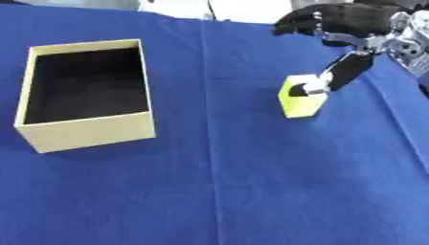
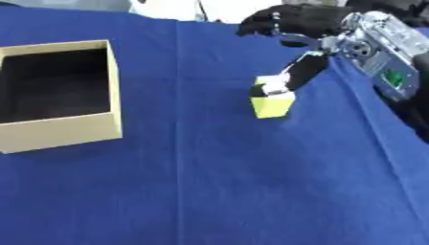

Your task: Pick up objects on the table and place them in the box.

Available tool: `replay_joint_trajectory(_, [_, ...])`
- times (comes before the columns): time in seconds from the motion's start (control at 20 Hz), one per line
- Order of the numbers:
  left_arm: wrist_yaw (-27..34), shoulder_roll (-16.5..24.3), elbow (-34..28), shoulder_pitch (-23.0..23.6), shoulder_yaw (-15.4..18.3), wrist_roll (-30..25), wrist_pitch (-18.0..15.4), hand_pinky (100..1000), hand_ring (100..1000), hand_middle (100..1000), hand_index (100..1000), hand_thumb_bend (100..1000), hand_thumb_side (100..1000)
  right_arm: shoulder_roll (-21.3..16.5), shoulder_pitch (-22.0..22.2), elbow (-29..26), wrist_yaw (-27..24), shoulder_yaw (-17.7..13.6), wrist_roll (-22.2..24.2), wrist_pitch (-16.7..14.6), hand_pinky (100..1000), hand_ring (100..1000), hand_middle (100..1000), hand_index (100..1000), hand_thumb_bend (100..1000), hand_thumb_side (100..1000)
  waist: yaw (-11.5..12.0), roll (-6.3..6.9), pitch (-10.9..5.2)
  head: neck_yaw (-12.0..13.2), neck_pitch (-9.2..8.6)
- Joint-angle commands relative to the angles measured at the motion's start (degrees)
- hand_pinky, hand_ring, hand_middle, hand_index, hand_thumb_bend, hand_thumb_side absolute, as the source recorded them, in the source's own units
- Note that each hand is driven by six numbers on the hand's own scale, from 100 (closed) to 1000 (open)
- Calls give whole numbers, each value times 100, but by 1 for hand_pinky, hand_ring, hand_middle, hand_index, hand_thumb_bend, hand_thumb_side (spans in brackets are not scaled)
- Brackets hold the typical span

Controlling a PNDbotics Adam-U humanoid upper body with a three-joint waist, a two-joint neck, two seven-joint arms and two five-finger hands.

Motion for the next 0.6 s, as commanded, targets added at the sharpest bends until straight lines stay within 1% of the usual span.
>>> replay_joint_trajectory(0.05, [8, 171, -90, -55, 14, -24, -3, 905, 662, 614, 672, 315, 829, -324, 36, 66, -39, -179, 261, -116, 1000, 1000, 970, 1000, 535, 750, -2, 4, -100, 32, -15])
replay_joint_trajectory(0.1, [10, 173, -90, -57, 13, -26, -3, 904, 661, 613, 671, 315, 828, -337, 64, 71, -93, -206, 348, -115, 1000, 1000, 967, 1000, 537, 733, -4, 2, -100, 35, -17])
replay_joint_trajectory(0.2, [9, 179, -90, -60, 12, -31, -6, 904, 660, 612, 670, 314, 827, -365, 109, 82, -213, -255, 526, -65, 1000, 1000, 950, 1000, 541, 731, -7, -2, -102, 43, -19])
replay_joint_trajectory(0.35, [8, 183, -90, -59, 11, -35, -8, 903, 660, 611, 669, 312, 823, -394, 143, 135, -425, -311, 771, 93, 1000, 1000, 946, 1000, 570, 771, -14, -11, -106, 54, -18])
replay_joint_trajectory(0.6, [5, 188, -90, -64, 6, -54, -11, 903, 658, 610, 667, 309, 820, -355, 34, 291, -663, -370, 1213, 388, 1000, 1000, 933, 1000, 594, 797, -20, -16, -113, 58, -28])
